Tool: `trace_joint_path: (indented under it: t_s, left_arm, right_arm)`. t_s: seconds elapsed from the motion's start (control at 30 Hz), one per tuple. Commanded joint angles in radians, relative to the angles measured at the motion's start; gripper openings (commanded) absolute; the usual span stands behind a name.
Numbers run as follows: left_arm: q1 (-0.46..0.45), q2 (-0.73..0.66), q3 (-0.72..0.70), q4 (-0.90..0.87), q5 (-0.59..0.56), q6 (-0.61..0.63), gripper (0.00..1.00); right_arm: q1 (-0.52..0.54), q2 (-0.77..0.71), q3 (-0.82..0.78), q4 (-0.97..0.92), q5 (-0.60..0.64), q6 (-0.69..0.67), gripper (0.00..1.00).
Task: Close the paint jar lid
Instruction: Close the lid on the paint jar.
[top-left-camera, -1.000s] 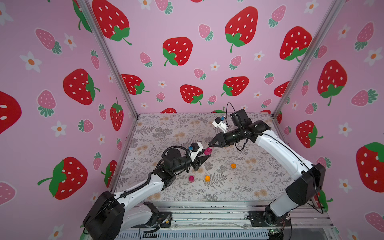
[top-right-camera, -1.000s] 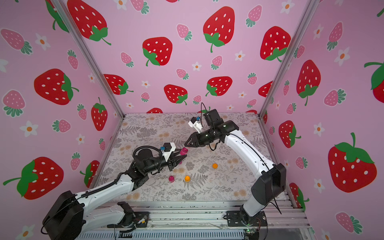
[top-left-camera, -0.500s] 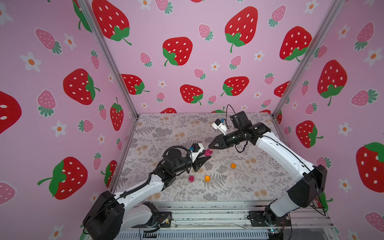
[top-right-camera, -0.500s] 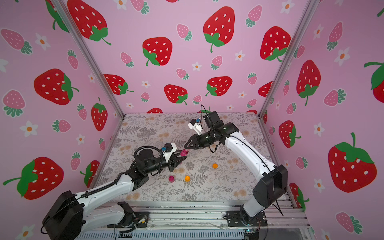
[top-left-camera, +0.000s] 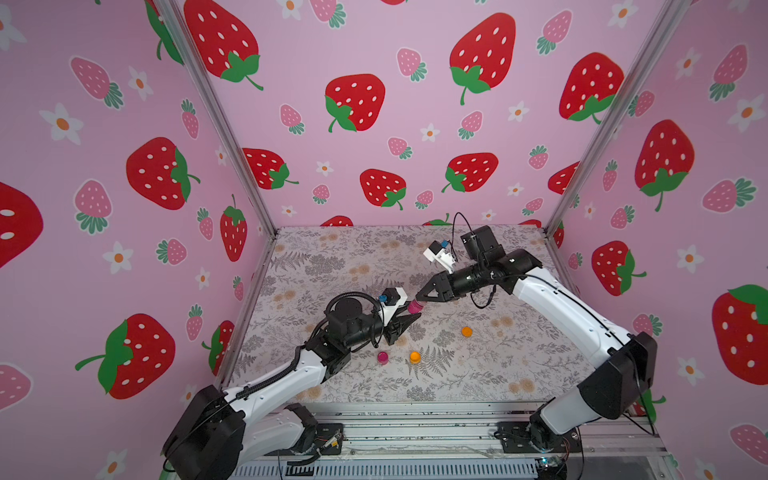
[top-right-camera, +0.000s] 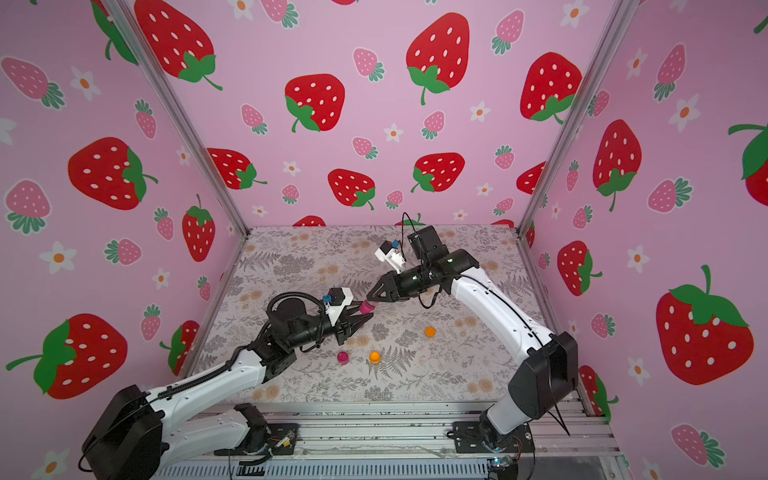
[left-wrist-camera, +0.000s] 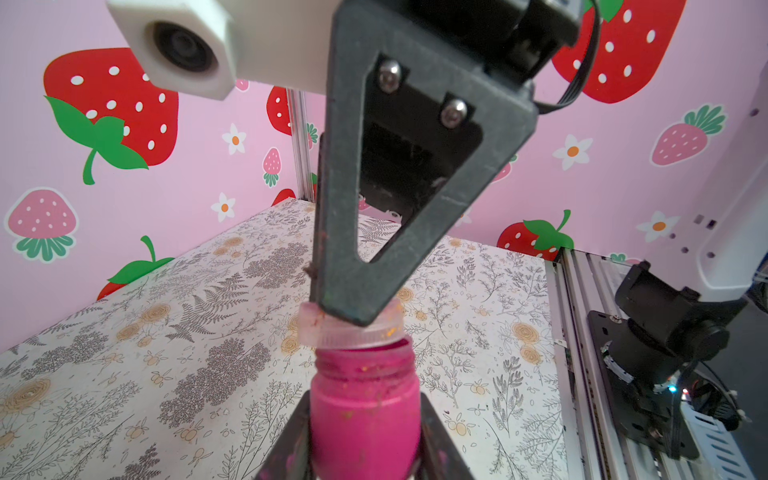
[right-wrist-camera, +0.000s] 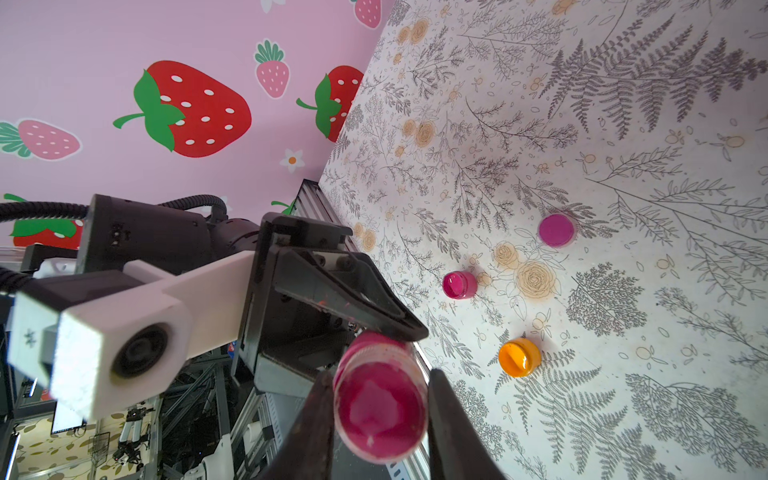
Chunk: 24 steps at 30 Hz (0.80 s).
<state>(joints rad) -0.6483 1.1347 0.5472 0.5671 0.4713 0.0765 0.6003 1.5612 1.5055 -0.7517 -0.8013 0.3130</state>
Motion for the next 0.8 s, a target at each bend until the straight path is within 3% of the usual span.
trace_joint_path:
  t_s: [0.0,0.43,0.77]
  left_arm:
    - [-0.004,-0.018,0.060,0.035,-0.002,0.023,0.34]
    - [-0.004,-0.019,0.077,0.010,0.008,0.020,0.33]
    - [-0.007,-0.021,0.101,-0.028,0.042,0.012,0.30]
  right_arm:
    - [0.013,-0.027,-0.022,0.008,-0.047,0.003,0.25]
    - [0.023,-0.050,-0.074,0.024,-0.058,-0.015,0.25]
    - [0.035,-0.020,-0.045,-0.028,-0.050,-0.125,0.25]
